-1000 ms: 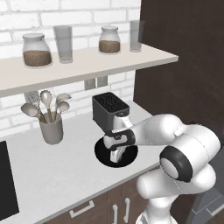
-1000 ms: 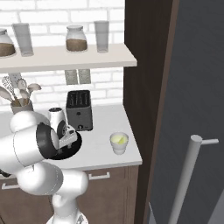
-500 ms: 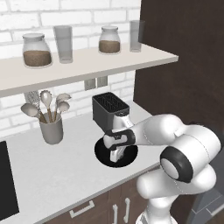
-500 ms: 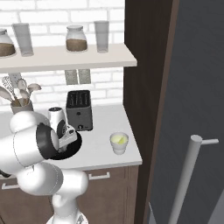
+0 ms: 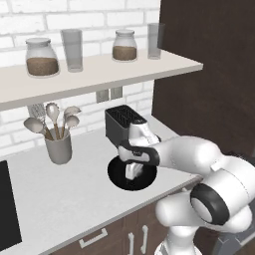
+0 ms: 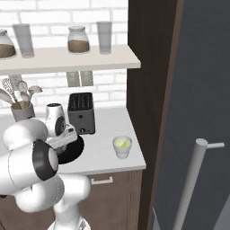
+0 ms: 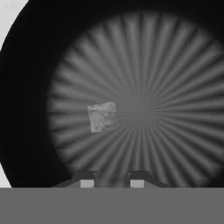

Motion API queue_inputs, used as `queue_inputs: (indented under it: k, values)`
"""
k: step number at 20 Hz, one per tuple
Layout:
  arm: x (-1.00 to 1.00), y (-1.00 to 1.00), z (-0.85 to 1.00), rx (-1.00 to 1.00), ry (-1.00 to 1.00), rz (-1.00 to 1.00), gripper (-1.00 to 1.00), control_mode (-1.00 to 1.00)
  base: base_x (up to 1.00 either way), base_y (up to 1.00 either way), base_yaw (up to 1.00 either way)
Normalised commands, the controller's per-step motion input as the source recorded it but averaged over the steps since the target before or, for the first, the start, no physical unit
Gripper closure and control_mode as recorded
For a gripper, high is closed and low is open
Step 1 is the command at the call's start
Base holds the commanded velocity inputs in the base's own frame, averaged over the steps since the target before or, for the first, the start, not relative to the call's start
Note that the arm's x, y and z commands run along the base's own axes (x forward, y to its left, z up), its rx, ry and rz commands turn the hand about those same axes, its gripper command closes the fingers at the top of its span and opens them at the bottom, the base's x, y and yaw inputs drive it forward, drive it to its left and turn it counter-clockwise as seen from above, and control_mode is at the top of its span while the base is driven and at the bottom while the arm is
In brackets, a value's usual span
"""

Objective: Grab a lemon wedge from the fridge and one ice cube from the ice bowl, and put them in the glass of lemonade.

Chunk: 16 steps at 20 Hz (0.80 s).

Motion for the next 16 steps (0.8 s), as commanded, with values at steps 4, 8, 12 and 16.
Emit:
queue_inputs:
  k: [4, 8, 12, 16]
  values:
    - [-0.32, -0.34, 0.98, 0.00, -0.09, -0.18, 1.00, -1.00, 0.00, 0.00, 0.00]
    - [-0.14, -0.84, 0.60, 0.00, -0.10, -0.30, 1.00, -1.00, 0.00, 0.00, 0.00]
    - [0.04, -0.91, 0.39, -0.02, -0.03, -0.36, 1.00, -1.00, 0.00, 0.00, 0.00]
    - [0.37, -0.80, 0.57, -0.06, 0.00, -0.40, 1.00, -1.00, 0.00, 0.00, 0.00]
